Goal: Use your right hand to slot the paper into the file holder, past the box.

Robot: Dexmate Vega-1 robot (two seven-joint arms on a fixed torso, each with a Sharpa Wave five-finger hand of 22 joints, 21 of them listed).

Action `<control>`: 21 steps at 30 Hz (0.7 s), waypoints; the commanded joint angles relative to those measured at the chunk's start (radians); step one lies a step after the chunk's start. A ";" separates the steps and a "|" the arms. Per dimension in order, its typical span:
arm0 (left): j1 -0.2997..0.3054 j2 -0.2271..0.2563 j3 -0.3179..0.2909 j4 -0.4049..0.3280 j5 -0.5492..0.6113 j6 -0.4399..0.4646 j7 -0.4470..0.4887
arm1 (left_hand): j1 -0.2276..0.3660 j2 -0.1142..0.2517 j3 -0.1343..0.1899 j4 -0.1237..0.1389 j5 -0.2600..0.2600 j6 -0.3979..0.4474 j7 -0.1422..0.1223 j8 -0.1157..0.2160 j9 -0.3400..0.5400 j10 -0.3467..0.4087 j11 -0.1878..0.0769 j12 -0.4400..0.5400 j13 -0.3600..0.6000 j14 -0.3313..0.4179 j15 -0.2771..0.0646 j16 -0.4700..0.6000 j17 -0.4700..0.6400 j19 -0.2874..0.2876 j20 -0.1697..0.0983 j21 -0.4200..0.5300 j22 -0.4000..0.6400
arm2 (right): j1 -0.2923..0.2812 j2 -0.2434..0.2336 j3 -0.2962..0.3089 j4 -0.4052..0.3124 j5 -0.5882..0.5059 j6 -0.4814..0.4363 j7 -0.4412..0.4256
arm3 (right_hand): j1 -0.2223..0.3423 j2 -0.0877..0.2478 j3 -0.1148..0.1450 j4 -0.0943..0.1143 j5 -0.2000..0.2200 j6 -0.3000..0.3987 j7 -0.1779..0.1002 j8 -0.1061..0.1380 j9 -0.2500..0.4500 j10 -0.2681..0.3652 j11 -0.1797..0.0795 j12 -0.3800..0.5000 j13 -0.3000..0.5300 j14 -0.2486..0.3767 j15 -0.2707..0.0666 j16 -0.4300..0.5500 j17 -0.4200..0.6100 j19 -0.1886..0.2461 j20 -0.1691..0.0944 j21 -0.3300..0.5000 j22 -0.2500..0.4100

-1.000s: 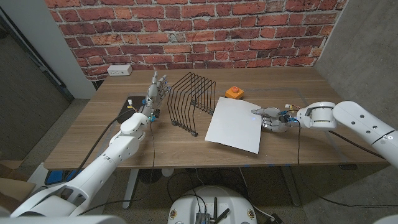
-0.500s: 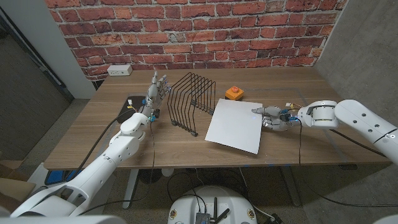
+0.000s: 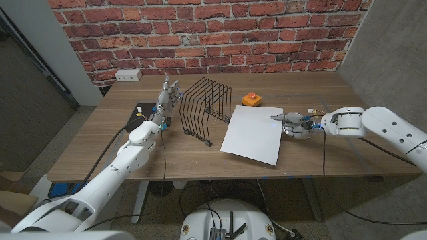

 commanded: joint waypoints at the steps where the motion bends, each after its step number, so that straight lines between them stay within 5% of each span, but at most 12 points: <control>1: -0.001 0.000 0.000 0.000 0.000 0.000 0.000 | -0.001 0.009 0.001 0.006 0.002 0.000 -0.009 0.006 0.005 -0.003 -0.007 0.007 0.006 0.009 0.001 0.006 0.003 0.007 -0.002 0.008 0.006 | -0.025 -0.025 0.021 -0.049 0.010 0.017 -0.034 | 0.018 0.000 0.010 0.000 -0.004 0.005 -0.002 0.005 0.001 0.010 -0.004 0.006 0.005 0.014 -0.007 -0.004 0.005 -0.003 -0.002 0.008 0.002; 21: -0.001 -0.001 0.000 0.001 0.000 0.000 0.000 | -0.001 0.009 0.001 0.006 0.002 0.000 -0.009 0.006 0.005 -0.002 -0.007 0.007 0.006 0.010 0.000 0.007 0.003 0.006 -0.003 0.008 0.006 | -0.040 -0.061 0.039 -0.104 0.010 0.040 -0.054 | 0.044 -0.001 0.015 -0.004 -0.009 0.018 -0.006 0.012 0.002 0.025 -0.010 0.007 0.022 0.033 -0.006 -0.008 0.015 -0.003 -0.003 0.016 0.005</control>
